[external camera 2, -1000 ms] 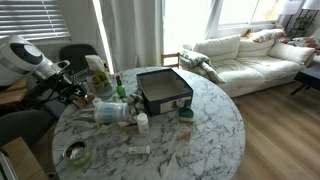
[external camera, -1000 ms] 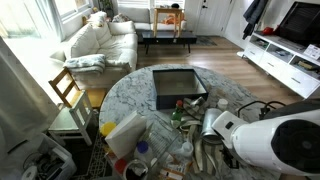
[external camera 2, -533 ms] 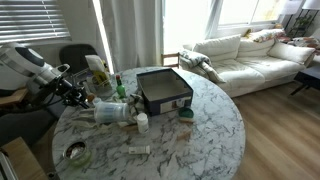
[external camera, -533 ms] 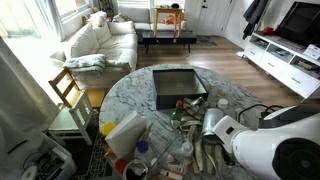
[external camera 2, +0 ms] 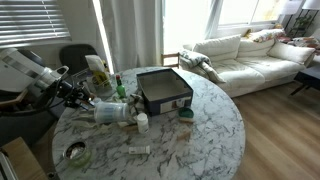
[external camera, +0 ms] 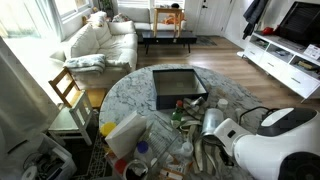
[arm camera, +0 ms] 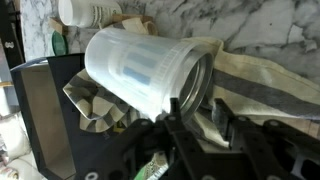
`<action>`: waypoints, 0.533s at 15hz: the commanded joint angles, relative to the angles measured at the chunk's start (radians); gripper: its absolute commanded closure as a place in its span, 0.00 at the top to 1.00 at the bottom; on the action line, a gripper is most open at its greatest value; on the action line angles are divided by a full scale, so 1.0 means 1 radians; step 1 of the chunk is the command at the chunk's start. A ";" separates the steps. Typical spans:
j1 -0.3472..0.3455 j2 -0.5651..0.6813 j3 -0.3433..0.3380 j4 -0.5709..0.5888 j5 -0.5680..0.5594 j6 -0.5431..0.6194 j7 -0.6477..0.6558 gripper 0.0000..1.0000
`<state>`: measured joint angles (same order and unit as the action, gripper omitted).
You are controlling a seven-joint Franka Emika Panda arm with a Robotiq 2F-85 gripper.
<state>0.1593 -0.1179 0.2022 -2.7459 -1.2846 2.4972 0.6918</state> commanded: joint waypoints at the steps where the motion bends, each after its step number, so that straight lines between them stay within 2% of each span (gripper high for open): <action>1: 0.000 0.015 -0.013 0.000 -0.063 0.015 0.058 0.31; 4: -0.001 0.022 -0.017 0.000 -0.100 0.018 0.097 0.16; 6: -0.004 0.024 -0.022 0.000 -0.131 0.019 0.134 0.27; 8: -0.006 0.026 -0.029 0.000 -0.163 0.018 0.166 0.50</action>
<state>0.1592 -0.1062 0.1901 -2.7457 -1.3845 2.4972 0.7992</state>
